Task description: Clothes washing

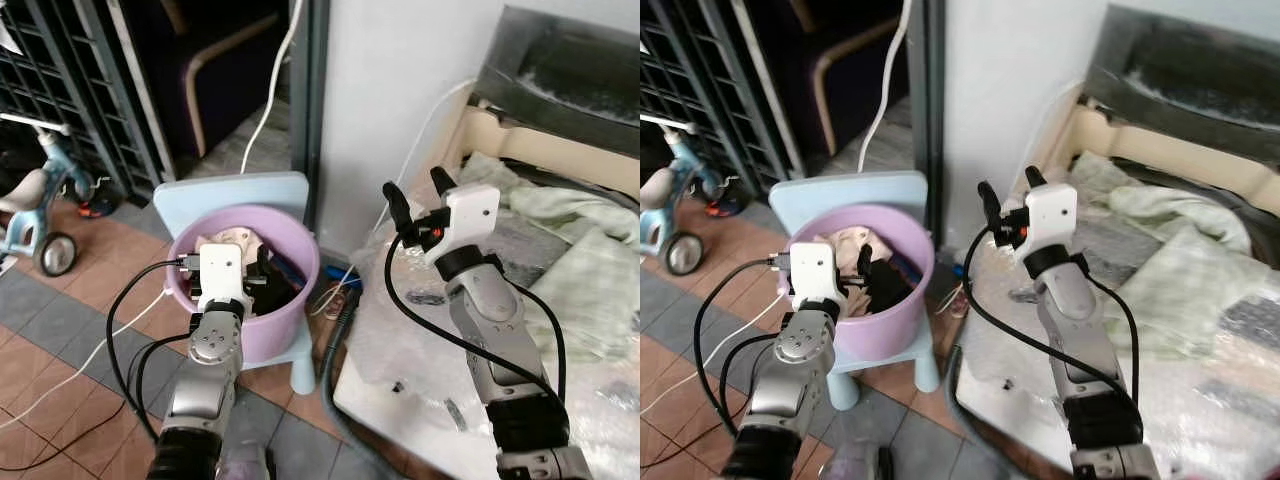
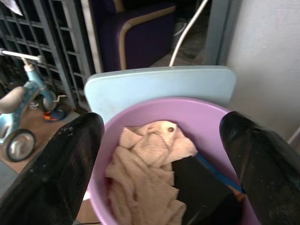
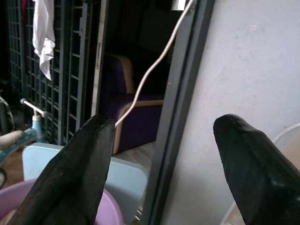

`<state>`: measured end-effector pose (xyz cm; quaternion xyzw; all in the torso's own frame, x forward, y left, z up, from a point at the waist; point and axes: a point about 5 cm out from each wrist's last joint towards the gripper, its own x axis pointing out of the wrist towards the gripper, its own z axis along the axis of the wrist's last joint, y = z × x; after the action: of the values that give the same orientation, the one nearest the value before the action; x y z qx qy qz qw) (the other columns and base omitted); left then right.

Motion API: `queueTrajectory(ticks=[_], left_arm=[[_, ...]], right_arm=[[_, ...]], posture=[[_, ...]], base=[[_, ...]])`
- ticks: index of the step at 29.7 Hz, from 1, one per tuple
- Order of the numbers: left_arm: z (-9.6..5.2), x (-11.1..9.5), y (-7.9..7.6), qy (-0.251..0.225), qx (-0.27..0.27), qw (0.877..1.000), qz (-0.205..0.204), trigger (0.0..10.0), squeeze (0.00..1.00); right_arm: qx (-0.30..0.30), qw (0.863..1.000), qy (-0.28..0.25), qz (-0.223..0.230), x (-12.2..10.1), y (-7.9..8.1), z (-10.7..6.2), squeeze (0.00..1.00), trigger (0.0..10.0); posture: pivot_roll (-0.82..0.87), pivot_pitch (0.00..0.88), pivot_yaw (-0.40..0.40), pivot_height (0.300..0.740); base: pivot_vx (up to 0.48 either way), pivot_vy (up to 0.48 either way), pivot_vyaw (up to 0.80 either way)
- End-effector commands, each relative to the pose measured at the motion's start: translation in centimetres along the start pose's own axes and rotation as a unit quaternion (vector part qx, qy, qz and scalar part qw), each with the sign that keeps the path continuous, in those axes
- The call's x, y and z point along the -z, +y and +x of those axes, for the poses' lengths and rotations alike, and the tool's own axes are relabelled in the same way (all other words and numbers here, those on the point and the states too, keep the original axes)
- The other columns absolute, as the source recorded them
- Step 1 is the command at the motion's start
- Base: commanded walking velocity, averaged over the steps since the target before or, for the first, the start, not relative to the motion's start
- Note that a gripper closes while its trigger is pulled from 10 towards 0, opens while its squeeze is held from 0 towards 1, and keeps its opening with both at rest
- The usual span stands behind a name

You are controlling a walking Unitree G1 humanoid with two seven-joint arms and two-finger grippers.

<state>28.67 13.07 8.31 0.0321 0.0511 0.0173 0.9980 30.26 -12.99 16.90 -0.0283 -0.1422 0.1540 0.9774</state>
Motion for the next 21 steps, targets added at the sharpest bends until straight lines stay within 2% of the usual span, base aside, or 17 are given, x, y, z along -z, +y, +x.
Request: queueTrajectory(ticks=[1, 5, 8, 18, 20, 21], left_arm=[[0.0, -0.3, -0.4, -0.004, 0.004, 1.0, -0.001, 10.0, 0.0], [0.0, -0.5, -0.4, -0.006, 0.007, 1.0, -0.004, 10.0, 0.0], [-0.1, -0.4, -0.6, -0.005, 0.009, 1.0, -0.005, 10.0, 0.0], [-0.1, -0.8, -0.6, -0.007, 0.003, 1.0, -0.011, 10.0, 0.0], [0.0, -2.7, -0.9, -0.033, 0.008, 0.999, -0.032, 10.0, 0.0], [0.0, -2.7, -0.9, -0.033, 0.008, 0.999, -0.032, 10.0, 0.0]], right_arm=[[0.01, 1.0, 0.002, -0.003, -0.3, -0.4, -0.2, 1.0, 10.0], [0.013, 1.0, 0.006, -0.002, -0.4, -0.4, -0.2, 1.0, 10.0], [0.014, 1.0, 0.007, -0.001, -0.5, -0.4, -0.2, 1.0, 10.0], [0.016, 1.0, 0.022, 0.003, -0.5, -0.6, -0.2, 1.0, 10.0], [0.008, 1.0, 0.027, 0.008, -0.3, -0.3, 0.3, 1.0, 10.0], [0.008, 1.0, 0.027, 0.008, -0.3, -0.3, 0.3, 1.0, 10.0]], posture=[[-0.03, 0.0, -0.007, 0.74], [-0.03, 0.0, -0.006, 0.74], [-0.03, 0.0, -0.006, 0.74], [-0.01, 0.0, -0.029, 0.74], [0.0, 0.0, -0.054, 0.74], [0.0, 0.0, -0.054, 0.74]], base=[[0.0, 0.0, 0.8], [0.0, 0.0, 0.72], [0.0, 0.374, 0.5], [0.0, 0.459, 0.0], [0.0, 0.0, 0.0], [0.0, 0.0, 0.0]])
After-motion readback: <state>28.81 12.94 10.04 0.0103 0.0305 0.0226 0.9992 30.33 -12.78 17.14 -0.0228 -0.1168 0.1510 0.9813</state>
